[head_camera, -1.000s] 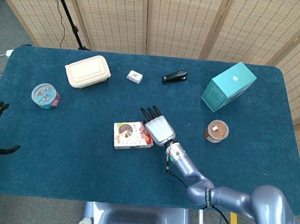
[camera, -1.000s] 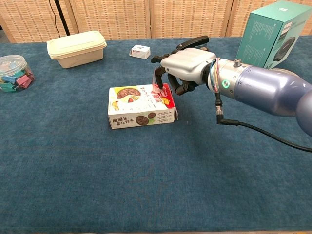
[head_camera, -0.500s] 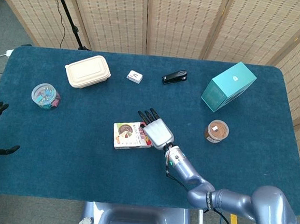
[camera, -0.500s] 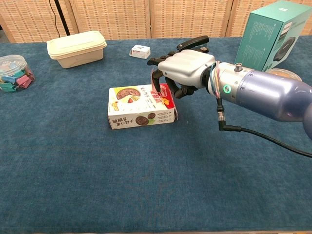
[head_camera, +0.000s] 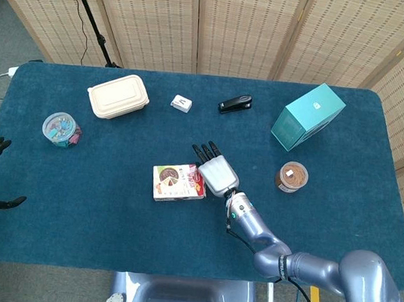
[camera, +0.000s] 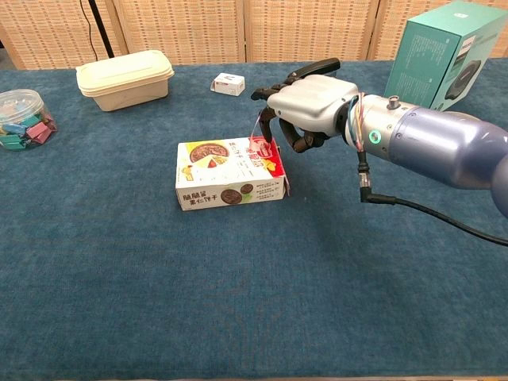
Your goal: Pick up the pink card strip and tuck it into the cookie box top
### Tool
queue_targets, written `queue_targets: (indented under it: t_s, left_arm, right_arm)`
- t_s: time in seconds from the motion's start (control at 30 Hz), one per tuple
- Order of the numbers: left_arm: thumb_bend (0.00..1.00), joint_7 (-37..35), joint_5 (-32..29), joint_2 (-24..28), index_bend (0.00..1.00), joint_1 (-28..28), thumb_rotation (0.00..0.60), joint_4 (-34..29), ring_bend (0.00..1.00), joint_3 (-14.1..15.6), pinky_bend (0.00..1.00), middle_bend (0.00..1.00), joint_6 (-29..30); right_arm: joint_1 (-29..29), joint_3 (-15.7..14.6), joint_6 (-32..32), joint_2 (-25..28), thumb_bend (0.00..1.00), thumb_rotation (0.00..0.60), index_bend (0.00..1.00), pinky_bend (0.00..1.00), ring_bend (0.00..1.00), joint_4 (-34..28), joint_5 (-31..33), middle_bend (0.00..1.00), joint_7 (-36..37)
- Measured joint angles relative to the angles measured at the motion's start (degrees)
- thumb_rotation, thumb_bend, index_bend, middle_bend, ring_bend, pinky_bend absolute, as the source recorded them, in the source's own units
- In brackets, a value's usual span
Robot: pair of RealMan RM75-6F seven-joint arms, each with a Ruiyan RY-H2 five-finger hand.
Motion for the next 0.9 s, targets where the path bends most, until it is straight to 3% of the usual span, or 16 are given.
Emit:
queue_targets:
  t_s: [0.43, 0.57, 0.6, 0.63, 0.7, 0.73, 0.8, 0.9]
  left_arm:
    - [0.04, -0.9, 0.8, 0.2, 0.00, 0.4, 0.600, 0.1, 0.00, 0.2, 0.00, 0.00, 0.5]
    - [0.04, -1.2, 0.9, 0.3, 0.00, 0.4, 0.600, 0.2, 0.00, 0.2, 0.00, 0.00, 0.4]
    - [0.04, -1.2, 0.9, 0.3, 0.00, 0.4, 0.600, 0.3, 0.00, 0.2, 0.00, 0.00, 0.4]
    - [0.04, -1.2, 0.8, 0.3, 0.00, 0.4, 0.600, 0.3, 0.00, 0.2, 0.00, 0.00, 0.3]
    - [0.04, -1.3, 0.8, 0.3, 0.00, 0.3, 0.600, 0.5, 0.00, 0.2, 0.00, 0.00, 0.0]
    - [0.04, -1.4, 0.9, 0.4, 0.00, 0.3, 0.600, 0.5, 0.00, 0.3, 0.00, 0.00, -0.1]
    - [0.04, -1.4, 1.2, 0.4, 0.00, 0.3, 0.600, 0.6, 0.00, 0.4, 0.00, 0.00, -0.1]
    - [0.04, -1.1, 1.7, 0.3, 0.00, 0.6, 0.600, 0.6, 0.00, 0.8, 0.00, 0.00, 0.2]
  right_arm:
    - [-1.4, -1.9, 2.4, 1.0, 1.00, 0.600, 0.36, 0.00, 0.00, -4.1, -2.8, 0.00, -1.2]
    - [-1.6, -1.3, 3.3, 1.9, 1.00, 0.600, 0.30, 0.00, 0.00, -5.3, -3.6, 0.00, -0.5]
    - [-1.7, -1.2, 3.5, 2.3, 0.89, 0.600, 0.26, 0.00, 0.00, -5.8, -3.9, 0.00, -0.2]
    - [-1.8, -1.1, 4.0, 2.9, 0.73, 0.600, 0.23, 0.00, 0.00, -6.5, -4.5, 0.00, 0.4]
    - [-2.2, -0.8, 5.1, 4.2, 0.14, 0.600, 0.13, 0.00, 0.00, -8.0, -5.7, 0.00, 1.6]
    - [-2.6, -0.6, 5.8, 5.1, 0.03, 0.600, 0.09, 0.00, 0.00, -9.0, -6.4, 0.00, 2.8]
    - [-3.2, -0.4, 6.3, 6.5, 0.00, 0.600, 0.02, 0.00, 0.00, -10.9, -7.1, 0.00, 5.6]
    - [-4.8, -0.2, 7.4, 10.0, 0.00, 0.600, 0.00, 0.00, 0.00, -14.2, -9.1, 0.00, 11.4]
